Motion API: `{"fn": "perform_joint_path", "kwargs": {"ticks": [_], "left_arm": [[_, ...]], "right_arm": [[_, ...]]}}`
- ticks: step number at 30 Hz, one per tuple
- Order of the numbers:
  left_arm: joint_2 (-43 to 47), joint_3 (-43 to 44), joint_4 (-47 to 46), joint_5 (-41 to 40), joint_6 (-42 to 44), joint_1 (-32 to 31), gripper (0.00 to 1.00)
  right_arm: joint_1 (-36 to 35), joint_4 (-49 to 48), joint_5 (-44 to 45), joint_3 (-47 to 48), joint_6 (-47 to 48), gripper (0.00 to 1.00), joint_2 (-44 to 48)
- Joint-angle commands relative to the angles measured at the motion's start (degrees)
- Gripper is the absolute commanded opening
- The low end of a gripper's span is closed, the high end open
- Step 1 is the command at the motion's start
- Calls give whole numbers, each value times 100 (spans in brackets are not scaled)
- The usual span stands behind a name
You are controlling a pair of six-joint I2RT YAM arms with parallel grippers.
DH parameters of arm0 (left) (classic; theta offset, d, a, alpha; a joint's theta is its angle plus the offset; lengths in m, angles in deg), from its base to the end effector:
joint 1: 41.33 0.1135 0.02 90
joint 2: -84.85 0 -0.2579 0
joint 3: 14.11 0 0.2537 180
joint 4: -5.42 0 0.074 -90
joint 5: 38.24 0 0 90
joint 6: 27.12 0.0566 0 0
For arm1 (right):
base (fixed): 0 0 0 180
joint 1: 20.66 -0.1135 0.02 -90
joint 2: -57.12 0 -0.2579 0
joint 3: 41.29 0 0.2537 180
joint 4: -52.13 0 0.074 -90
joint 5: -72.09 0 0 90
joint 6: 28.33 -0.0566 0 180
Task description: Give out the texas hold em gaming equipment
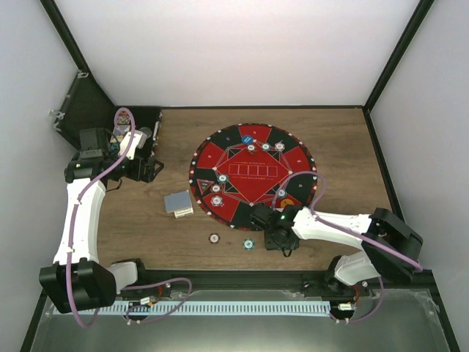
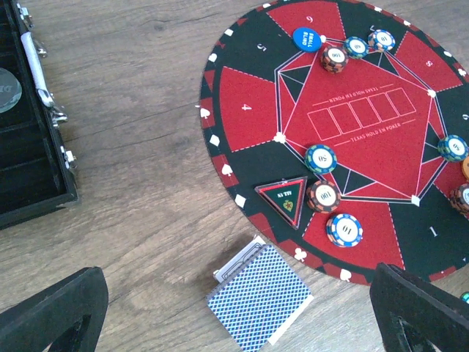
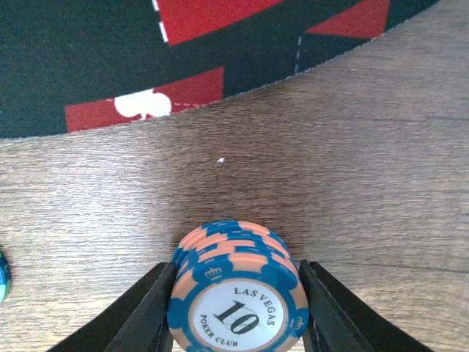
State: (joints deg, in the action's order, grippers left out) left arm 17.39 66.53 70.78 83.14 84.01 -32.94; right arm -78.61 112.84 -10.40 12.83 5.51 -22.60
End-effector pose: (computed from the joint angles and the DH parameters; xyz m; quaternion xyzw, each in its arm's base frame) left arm 0.2449 0.0063 0.3129 0.1882 0.8954 -0.1679 0.3669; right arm 0.1183 0.1750 0.1278 -0.0135 0.9972 -0.0086 0.0724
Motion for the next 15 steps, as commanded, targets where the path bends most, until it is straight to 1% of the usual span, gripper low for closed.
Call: {"fn": "perform_joint_path", "kwargs": {"ticks": [1, 7, 12, 15], "left_arm": [[104, 89, 9, 0, 72, 27, 100], [102, 87, 1, -2, 50, 32, 100], [113, 66, -9, -13, 54, 30, 100], [105, 65, -26, -17, 34, 32, 100]], "right_arm": [[-49, 52, 67, 144, -30, 42, 7], [-49, 172, 56, 265, -27, 31, 148], [-49, 500, 152, 623, 52, 27, 276], [-45, 748, 263, 959, 146, 27, 249]]}}
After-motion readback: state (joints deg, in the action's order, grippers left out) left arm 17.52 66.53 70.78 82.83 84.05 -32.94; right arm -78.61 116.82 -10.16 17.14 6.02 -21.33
